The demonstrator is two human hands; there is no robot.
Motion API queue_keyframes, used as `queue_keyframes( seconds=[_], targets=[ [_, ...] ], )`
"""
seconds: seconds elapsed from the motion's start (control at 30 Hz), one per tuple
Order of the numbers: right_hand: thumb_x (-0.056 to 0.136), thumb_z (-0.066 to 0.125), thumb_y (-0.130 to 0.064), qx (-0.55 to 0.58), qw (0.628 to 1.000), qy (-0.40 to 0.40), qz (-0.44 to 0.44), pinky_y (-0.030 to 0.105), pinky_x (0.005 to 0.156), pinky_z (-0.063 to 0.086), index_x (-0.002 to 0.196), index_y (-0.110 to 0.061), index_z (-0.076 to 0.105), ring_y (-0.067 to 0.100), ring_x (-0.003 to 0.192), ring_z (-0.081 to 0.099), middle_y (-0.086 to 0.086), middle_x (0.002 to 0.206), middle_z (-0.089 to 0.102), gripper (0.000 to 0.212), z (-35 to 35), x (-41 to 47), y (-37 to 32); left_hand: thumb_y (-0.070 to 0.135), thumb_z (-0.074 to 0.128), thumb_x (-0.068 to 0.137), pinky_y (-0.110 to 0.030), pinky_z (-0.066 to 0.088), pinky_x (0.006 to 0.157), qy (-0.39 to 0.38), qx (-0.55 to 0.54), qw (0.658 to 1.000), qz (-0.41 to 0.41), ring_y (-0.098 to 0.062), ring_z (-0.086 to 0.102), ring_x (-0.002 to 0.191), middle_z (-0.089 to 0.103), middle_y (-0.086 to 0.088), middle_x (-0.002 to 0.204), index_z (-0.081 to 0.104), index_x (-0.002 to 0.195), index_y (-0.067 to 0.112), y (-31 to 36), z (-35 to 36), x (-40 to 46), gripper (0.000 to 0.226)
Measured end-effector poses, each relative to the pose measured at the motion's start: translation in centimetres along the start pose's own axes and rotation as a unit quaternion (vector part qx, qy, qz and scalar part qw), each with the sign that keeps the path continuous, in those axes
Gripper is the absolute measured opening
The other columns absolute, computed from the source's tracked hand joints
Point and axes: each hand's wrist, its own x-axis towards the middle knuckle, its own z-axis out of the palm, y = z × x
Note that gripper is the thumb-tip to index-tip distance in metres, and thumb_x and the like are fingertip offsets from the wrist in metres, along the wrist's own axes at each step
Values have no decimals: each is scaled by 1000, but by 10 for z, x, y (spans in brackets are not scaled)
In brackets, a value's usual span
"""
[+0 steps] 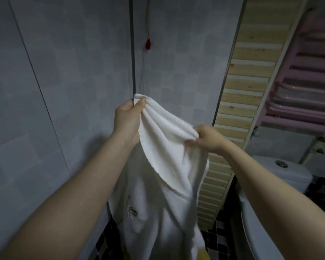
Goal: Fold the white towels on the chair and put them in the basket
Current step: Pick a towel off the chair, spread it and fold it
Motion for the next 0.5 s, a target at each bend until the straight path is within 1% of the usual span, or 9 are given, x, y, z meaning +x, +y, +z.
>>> queue_keyframes(
  seconds=[0.07, 0.13, 0.17, 0.2, 0.27, 0.3, 0.37, 0.47, 0.5],
  targets=[
    [82, 68, -19, -25, 974, 224, -6, 31, 58, 37, 77, -5, 64, 26, 70, 59, 15, 75, 65, 16, -2, 12, -4, 14, 56, 92, -22, 55, 65, -1, -20, 1000, 0, -10, 67, 65, 69, 1, 74, 66, 78, 14, -6, -1, -4, 17],
    [82, 63, -16, 68, 922, 381, -36, 37, 63, 43, 79, -4, 63, 29, 76, 59, 16, 80, 66, 13, 2, 12, -11, 14, 55, 93, -18, 54, 60, 16, -29, 999, 0, -6, 66, 60, 70, 6, 66, 66, 78, 16, -7, -6, -2, 19],
    [82, 63, -17, 79, 918, 386, -50, 36, 64, 43, 83, -5, 63, 27, 76, 57, 14, 83, 66, 12, 6, 11, -12, 13, 54, 93, -18, 54, 59, 29, -37, 999, 4, -5, 65, 57, 69, 8, 62, 65, 77, 16, -6, -9, 0, 20],
    [83, 63, -19, 51, 940, 332, -53, 33, 64, 39, 90, -6, 63, 23, 77, 54, 13, 87, 66, 15, 13, 9, -8, 12, 54, 93, -18, 53, 59, 40, -48, 998, 4, -4, 64, 55, 69, 8, 60, 64, 75, 15, -5, -11, 2, 21],
    [84, 67, -25, -45, 994, 96, -1, 27, 65, 31, 105, -8, 64, 16, 82, 53, 15, 98, 68, 27, 32, 6, 7, 10, 55, 92, -17, 53, 59, 51, -42, 998, 5, -3, 62, 53, 67, 7, 61, 63, 73, 15, -9, -13, 3, 22],
    [83, 68, -26, -74, 996, 21, 41, 27, 65, 32, 106, -10, 65, 17, 87, 57, 15, 101, 68, 28, 36, 5, 18, 9, 55, 92, -17, 52, 58, 50, -32, 998, -1, -2, 62, 51, 67, 7, 59, 62, 73, 14, -14, -13, 1, 22],
    [83, 66, -29, -73, 992, 67, 76, 33, 67, 42, 96, -16, 67, 27, 91, 64, 13, 97, 70, 19, 32, 5, 29, 9, 55, 92, -17, 52, 58, 46, -30, 998, -20, -1, 61, 49, 66, 10, 53, 62, 72, 14, -26, -13, -5, 21],
    [84, 63, -26, 14, 954, 297, 33, 41, 64, 49, 87, -13, 65, 30, 79, 61, 10, 86, 68, 13, 25, -1, 24, 11, 55, 93, -20, 52, 60, 49, -31, 998, -33, -5, 62, 52, 67, 9, 55, 63, 72, 15, -32, -16, -6, 22],
    [83, 62, -20, 42, 944, 327, 0, 40, 62, 47, 84, -10, 63, 28, 75, 58, 10, 83, 65, 10, 27, -5, 24, 12, 55, 93, -21, 52, 61, 57, -25, 998, -29, -7, 61, 54, 67, 8, 57, 63, 71, 16, -31, -18, -4, 23]
  ],
)
